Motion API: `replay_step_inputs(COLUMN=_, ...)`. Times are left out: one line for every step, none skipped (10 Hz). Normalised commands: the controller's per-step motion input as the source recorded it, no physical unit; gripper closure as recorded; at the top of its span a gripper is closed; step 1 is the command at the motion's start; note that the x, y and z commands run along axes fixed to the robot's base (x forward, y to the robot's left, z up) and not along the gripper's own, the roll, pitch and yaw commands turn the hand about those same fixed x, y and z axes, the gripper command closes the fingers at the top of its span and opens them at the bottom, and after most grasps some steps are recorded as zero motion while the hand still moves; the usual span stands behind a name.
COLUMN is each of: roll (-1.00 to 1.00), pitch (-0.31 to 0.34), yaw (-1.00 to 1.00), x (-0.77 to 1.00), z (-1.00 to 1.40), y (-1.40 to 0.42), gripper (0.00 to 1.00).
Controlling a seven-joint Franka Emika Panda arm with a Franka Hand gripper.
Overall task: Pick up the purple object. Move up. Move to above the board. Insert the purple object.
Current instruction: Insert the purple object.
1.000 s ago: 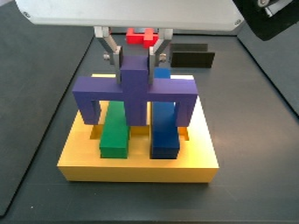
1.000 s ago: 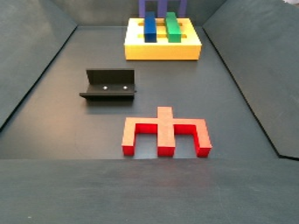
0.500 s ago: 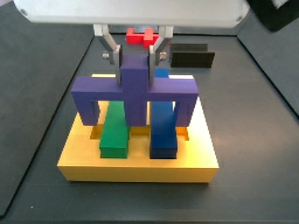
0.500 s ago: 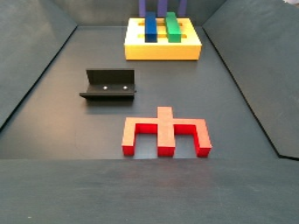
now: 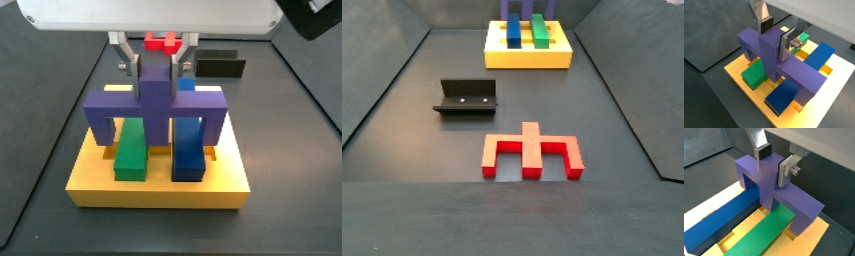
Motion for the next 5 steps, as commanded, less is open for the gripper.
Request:
replay_step_inputs(roll=-0.13, pitch=-0.019, yaw=0.12, x=0.00, z=0.22, y=0.00, gripper=1.00)
replay_step_inputs(roll=-0.08, pitch=-0.009, yaw=0.11, x=0.03, z=0.11, y=-0.04, gripper=1.00)
replay_step_inputs(roll=-0.04, pitch=-0.009, yaw=0.12, x=0.02, z=0.00, y=-0.04, gripper=1.00)
replay_step_inputs(roll=-0.01, pitch=-0.011, yaw=0.05, x=0.04, z=-0.18, y=-0.02, gripper=1.00)
replay_step_inputs(roll=-0.04, pitch=-0.033, yaw=0.01, x=0.10, z=-0.27, y=0.00, gripper=1.00)
